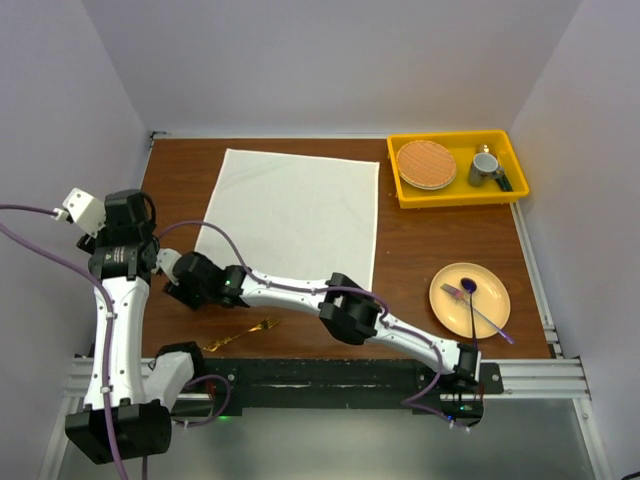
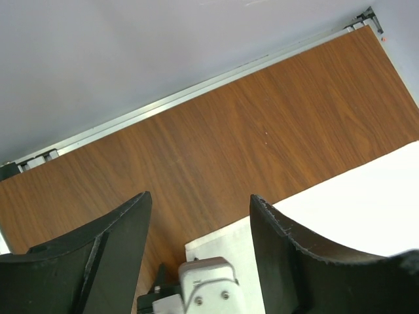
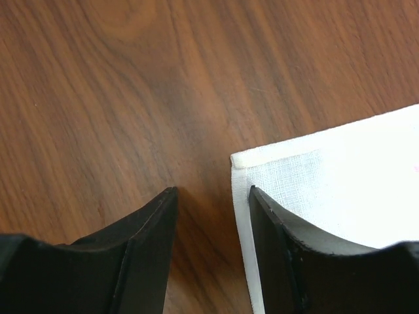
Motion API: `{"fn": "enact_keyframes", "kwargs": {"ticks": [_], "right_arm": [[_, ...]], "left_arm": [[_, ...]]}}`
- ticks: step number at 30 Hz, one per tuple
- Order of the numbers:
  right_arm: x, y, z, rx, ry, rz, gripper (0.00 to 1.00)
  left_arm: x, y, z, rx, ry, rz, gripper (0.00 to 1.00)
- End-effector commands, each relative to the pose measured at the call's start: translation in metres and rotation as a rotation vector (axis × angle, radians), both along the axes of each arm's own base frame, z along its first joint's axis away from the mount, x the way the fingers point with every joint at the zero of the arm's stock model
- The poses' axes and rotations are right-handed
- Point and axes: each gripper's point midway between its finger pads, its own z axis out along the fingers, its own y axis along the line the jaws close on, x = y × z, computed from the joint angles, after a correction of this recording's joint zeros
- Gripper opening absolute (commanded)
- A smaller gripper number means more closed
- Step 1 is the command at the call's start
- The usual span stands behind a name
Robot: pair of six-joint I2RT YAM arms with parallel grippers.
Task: Fold the napkin, place the utensils inside, and roll it up
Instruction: Fold the napkin
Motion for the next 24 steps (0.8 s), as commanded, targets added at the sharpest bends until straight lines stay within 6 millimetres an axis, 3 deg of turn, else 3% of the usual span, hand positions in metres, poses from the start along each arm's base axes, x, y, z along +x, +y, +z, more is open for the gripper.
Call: {"fn": "enact_keyframes", "kwargs": {"ticks": [1,6,10,13,14,17,19,20,21,23,24], "right_arm": [[0.004,-0.01,-0.023,-0.083,-0.072,-0.008,0.45],[0.003,-0.008,-0.024,-0.079,-0.058,-0.013,0.22],[0.01,-0.001,0.006,-0.014,-0.073,-0.032,0.1],[0.018,0.006,0.046,0.084,-0.052,-0.067,0.04],[0.02,0.007,0.072,0.133,-0.05,-0.072,0.0],[0.037,0.004,0.112,0.24,0.019,-0.12,0.0],[0.057,-0.009,0.152,0.349,0.089,-0.167,0.0],[0.064,-0.015,0.163,0.386,0.116,-0.181,0.0],[0.082,-0.035,0.178,0.429,0.17,-0.235,0.0],[0.097,-0.047,0.199,0.503,0.211,-0.238,0.0],[0.115,-0.066,0.212,0.525,0.217,-0.28,0.0]], "left_arm": [[0.0,0.0,0.008,0.004,-0.055,0.008,0.67],[0.0,-0.002,0.01,0.003,-0.059,0.002,0.67],[0.0,-0.001,0.011,0.003,-0.057,0.004,0.67],[0.001,-0.001,0.013,0.003,-0.062,0.002,0.67],[0.002,-0.002,0.015,0.002,-0.065,0.0,0.67],[0.002,-0.001,0.019,0.005,-0.071,0.002,0.67],[0.002,-0.001,0.021,0.006,-0.068,0.003,0.67],[0.003,-0.001,0.021,0.007,-0.069,0.005,0.67],[0.003,-0.001,0.022,0.006,-0.071,0.005,0.67],[0.006,-0.002,0.018,0.0,-0.064,-0.007,0.67],[0.008,-0.002,0.018,-0.003,-0.067,-0.01,0.67]]}}
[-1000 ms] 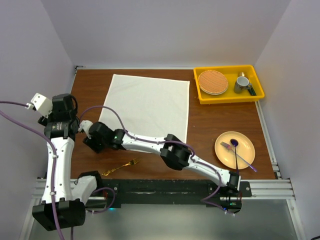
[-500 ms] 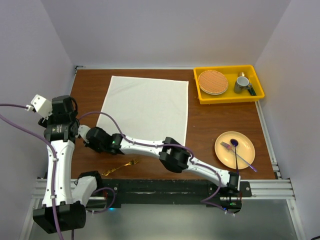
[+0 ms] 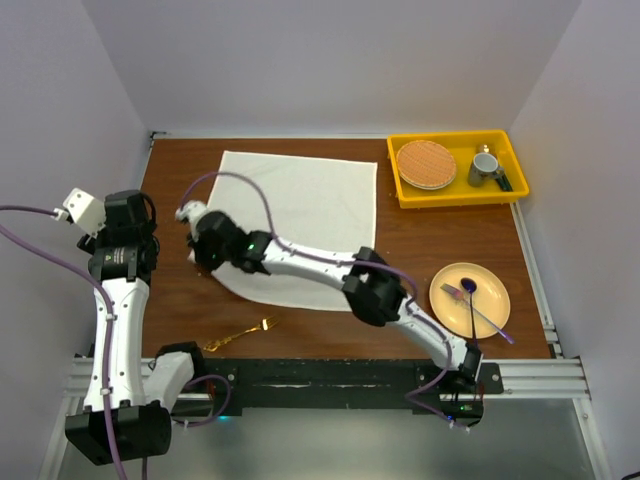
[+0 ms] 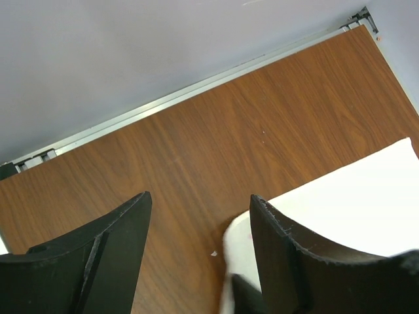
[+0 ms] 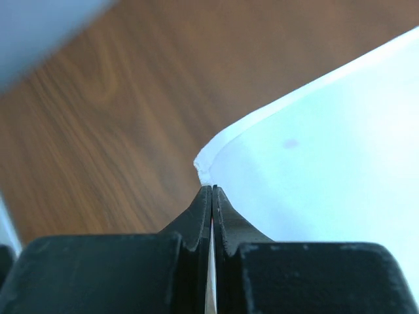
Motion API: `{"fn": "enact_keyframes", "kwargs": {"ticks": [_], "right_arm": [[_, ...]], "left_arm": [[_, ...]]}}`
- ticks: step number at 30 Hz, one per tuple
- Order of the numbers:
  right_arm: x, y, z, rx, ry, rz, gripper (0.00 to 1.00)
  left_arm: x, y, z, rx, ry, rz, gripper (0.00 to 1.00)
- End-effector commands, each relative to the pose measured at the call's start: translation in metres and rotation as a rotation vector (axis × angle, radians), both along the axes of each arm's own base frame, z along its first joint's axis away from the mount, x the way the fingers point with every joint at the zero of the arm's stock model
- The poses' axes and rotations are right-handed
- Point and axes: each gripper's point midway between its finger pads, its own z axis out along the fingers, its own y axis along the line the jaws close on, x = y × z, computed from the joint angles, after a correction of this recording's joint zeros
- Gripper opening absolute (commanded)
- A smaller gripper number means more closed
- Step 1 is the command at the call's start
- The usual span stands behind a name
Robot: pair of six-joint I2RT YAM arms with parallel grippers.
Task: Fold the napkin, place the utensils inside, and roll it up
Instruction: Fold the napkin
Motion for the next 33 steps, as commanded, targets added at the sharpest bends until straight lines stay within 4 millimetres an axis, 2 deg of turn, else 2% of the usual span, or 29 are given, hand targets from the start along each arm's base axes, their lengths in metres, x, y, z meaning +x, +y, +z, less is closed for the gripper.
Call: {"fn": "enact_keyframes", "kwargs": {"ticks": [1,2,3,4,5,6,7,8,9,10,11,12,14,20,29,33], "right_arm": [[0.076,-0.043,0.159,0.375,0.019,-0.163,0.0],[0.085,-0.054,0.165,0.382,0.021,-0.187,0.0],[0.108,-0.076,0.152,0.37,0.051,-0.249,0.0],[0.115,-0.089,0.172,0.418,0.052,-0.256,0.0],[0.125,-0.102,0.171,0.429,0.064,-0.283,0.0],[0.146,-0.128,0.149,0.406,0.099,-0.351,0.0],[0.155,-0.141,0.159,0.432,0.087,-0.37,0.0],[0.175,-0.163,0.155,0.432,0.09,-0.416,0.0],[0.181,-0.177,0.139,0.413,0.111,-0.444,0.0],[0.188,-0.188,0.144,0.427,0.103,-0.459,0.0],[0.202,-0.208,0.14,0.43,0.105,-0.496,0.0],[0.206,-0.219,0.127,0.415,0.118,-0.515,0.0],[0.222,-0.244,0.124,0.41,0.101,-0.566,0.0],[0.248,-0.296,0.09,0.351,0.1,-0.655,0.0],[0.269,-0.351,0.066,0.247,0.034,-0.765,0.0],[0.276,-0.369,0.059,0.241,0.025,-0.799,0.0]], "left_arm": [[0.011,-0.002,0.015,-0.008,-0.059,-0.016,0.67],[0.014,-0.004,0.012,-0.012,-0.054,-0.027,0.66],[0.017,-0.005,0.013,-0.014,-0.063,-0.038,0.66],[0.019,-0.007,0.012,-0.021,-0.064,-0.054,0.66],[0.022,-0.009,0.01,-0.026,-0.065,-0.065,0.66],[0.024,-0.009,0.011,-0.024,-0.07,-0.078,0.65],[0.028,-0.013,0.008,-0.035,-0.068,-0.102,0.65],[0.03,-0.014,0.006,-0.038,-0.064,-0.114,0.65],[0.033,-0.016,0.006,-0.037,-0.068,-0.129,0.65],[0.036,-0.019,0.002,-0.047,-0.064,-0.15,0.65],[0.037,-0.02,0.0,-0.051,-0.057,-0.158,0.65],[0.039,-0.021,0.0,-0.05,-0.062,-0.17,0.65],[0.042,-0.024,-0.003,-0.052,-0.062,-0.196,0.65],[0.05,-0.03,-0.011,-0.065,-0.053,-0.243,0.65],[0.056,-0.036,-0.019,-0.098,-0.047,-0.274,0.65],[0.056,-0.037,-0.021,-0.106,-0.045,-0.272,0.65]]}}
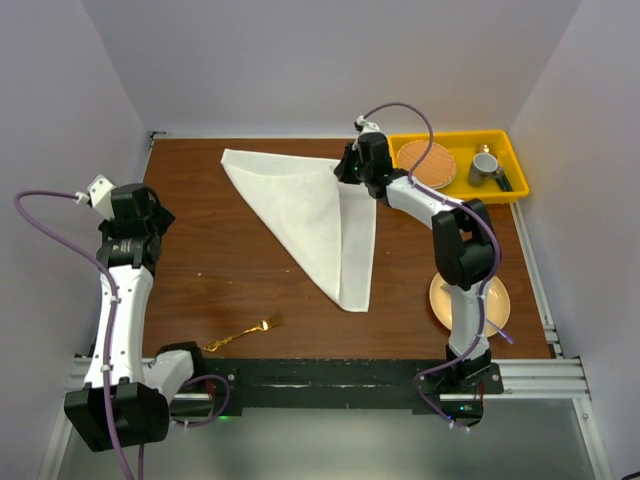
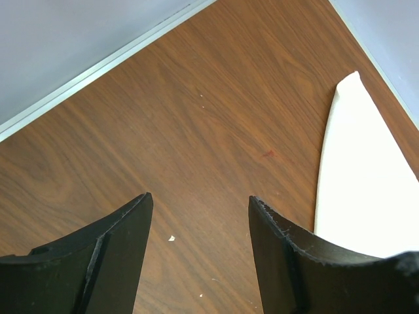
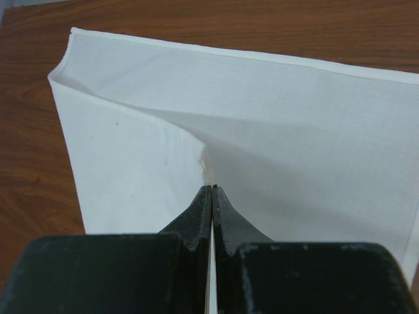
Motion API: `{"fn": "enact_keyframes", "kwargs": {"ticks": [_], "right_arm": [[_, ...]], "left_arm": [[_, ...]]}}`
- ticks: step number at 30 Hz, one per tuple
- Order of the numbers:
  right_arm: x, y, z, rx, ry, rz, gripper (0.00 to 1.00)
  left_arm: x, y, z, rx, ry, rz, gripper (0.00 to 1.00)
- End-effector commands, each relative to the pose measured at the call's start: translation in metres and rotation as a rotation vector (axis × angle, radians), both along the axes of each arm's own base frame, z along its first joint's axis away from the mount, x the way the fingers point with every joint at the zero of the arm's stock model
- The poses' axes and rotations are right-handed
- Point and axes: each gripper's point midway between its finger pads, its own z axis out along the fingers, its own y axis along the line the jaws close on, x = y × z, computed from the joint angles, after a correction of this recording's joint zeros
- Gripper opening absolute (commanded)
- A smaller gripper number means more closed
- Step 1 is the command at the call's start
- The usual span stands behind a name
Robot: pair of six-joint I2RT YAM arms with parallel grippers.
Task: Fold the napkin, place the utensils inside, and roll it up
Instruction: Fold the napkin
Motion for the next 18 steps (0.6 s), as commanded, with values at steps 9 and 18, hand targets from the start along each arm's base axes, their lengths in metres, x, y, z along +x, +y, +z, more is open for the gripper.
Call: {"fn": "enact_keyframes", "kwargs": {"ticks": [9,18], "right_arm": [[0.036,-0.05,0.015,-0.057,-0.118,-0.104,0.0],[0.058,-0.068,0.017,-0.062,-0.126,-0.138,0.0]], "left_arm": [[0.012,-0.005,-0.003,-0.018,-0.022,-0.035,0.65],[0.017,-0.007,-0.005,-0.021,-0.017,-0.046,0.66]]}}
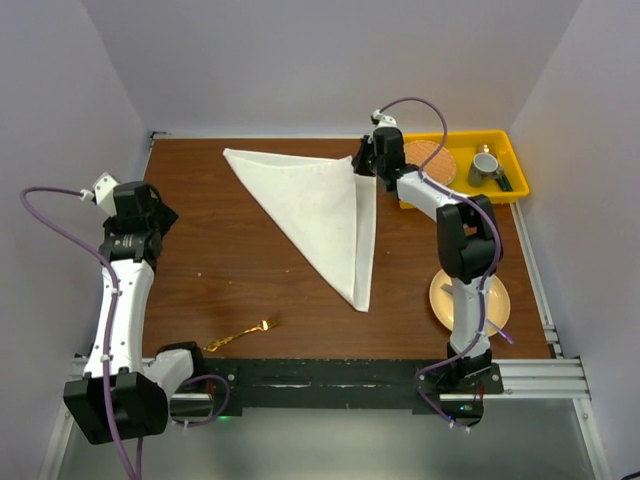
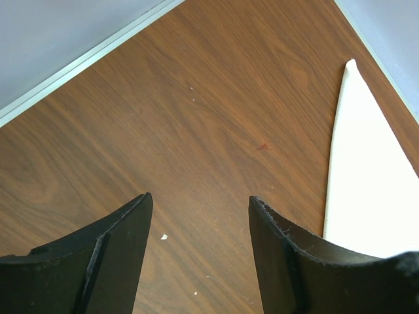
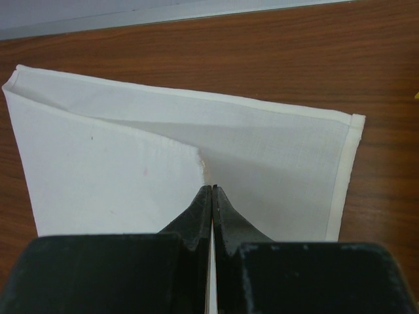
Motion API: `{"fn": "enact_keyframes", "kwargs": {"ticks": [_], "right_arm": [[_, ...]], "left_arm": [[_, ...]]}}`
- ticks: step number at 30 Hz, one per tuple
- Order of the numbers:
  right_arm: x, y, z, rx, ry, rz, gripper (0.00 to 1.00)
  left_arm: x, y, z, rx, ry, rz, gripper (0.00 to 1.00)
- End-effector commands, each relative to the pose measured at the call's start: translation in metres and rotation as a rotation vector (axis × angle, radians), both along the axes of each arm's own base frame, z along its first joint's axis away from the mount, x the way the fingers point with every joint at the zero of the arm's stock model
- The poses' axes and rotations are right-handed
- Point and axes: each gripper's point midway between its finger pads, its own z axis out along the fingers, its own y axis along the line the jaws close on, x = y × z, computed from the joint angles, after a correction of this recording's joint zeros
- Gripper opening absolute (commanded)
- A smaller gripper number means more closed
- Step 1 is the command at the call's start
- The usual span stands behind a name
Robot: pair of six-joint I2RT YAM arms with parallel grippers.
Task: Fold the napkin, place the utensils inside, and roll it up
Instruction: Fold the napkin
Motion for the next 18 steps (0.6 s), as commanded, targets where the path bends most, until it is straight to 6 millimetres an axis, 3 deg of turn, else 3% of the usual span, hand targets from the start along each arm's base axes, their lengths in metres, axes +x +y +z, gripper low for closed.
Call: {"fn": "enact_keyframes", "kwargs": {"ticks": [1,18], "right_arm": [[0.025,-0.016,0.025,-0.004,-0.086,-0.042,0.0],[0.053,-0.042,0.005,-0.075,-0.064,-0.091,0.0]], "left_arm": [[0.008,0.0,0.003,0.009,-0.026,-0.012,0.66],[0.012,-0.002,-0.004,-0.001,-0.012,-0.019,0.66]]}}
